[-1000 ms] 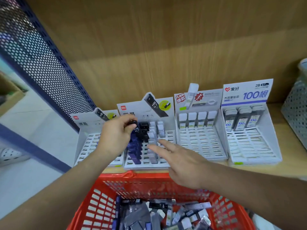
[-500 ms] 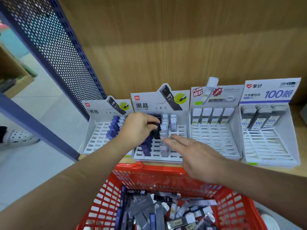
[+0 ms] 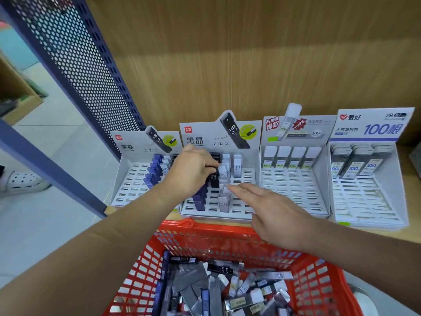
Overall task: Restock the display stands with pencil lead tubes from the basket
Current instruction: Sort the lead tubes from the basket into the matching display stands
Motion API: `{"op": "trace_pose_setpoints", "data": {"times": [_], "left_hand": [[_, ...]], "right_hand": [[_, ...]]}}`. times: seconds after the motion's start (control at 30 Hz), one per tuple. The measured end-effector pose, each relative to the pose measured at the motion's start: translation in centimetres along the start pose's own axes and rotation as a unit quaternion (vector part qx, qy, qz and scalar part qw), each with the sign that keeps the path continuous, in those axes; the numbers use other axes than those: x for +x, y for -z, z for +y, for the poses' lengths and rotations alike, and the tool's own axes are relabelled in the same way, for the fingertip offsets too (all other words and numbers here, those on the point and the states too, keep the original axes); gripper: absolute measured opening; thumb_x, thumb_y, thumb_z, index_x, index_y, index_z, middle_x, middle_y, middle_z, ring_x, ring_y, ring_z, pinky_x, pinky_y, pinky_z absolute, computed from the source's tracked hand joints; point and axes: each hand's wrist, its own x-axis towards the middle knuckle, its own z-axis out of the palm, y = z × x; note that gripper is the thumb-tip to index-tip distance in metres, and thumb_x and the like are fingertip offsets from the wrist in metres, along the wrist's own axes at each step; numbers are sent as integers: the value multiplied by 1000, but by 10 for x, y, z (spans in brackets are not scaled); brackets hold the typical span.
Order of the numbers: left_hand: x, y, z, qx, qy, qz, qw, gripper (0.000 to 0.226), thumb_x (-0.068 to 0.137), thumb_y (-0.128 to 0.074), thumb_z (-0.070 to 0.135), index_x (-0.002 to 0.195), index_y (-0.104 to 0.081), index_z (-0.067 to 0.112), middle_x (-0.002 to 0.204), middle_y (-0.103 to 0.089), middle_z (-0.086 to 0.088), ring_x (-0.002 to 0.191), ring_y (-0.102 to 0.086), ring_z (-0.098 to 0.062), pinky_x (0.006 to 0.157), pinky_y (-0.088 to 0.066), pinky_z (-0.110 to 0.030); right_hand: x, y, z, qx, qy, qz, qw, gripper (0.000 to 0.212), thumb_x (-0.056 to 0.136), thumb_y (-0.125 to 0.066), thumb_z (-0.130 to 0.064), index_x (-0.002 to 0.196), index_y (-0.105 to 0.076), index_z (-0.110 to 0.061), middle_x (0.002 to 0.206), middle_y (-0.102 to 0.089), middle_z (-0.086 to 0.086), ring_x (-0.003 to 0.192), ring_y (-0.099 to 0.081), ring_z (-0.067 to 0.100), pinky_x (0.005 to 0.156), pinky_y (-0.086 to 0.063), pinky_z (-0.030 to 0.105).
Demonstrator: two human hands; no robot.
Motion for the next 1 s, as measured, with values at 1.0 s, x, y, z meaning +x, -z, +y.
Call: {"op": "trace_pose_setpoints", "data": {"times": [1.0], "left_hand": [[-210, -105, -7, -60, 221, -229, 946, 30, 91, -57, 17, 121, -63, 15, 115, -66, -7, 102, -60, -25, 84, -44, -28]], "right_hand": [[-58, -146, -13, 66, -188, -195, 960, 59, 96, -53, -17, 152, -34, -18, 126, -58, 14, 90, -60, 23, 69, -46, 28]]}}
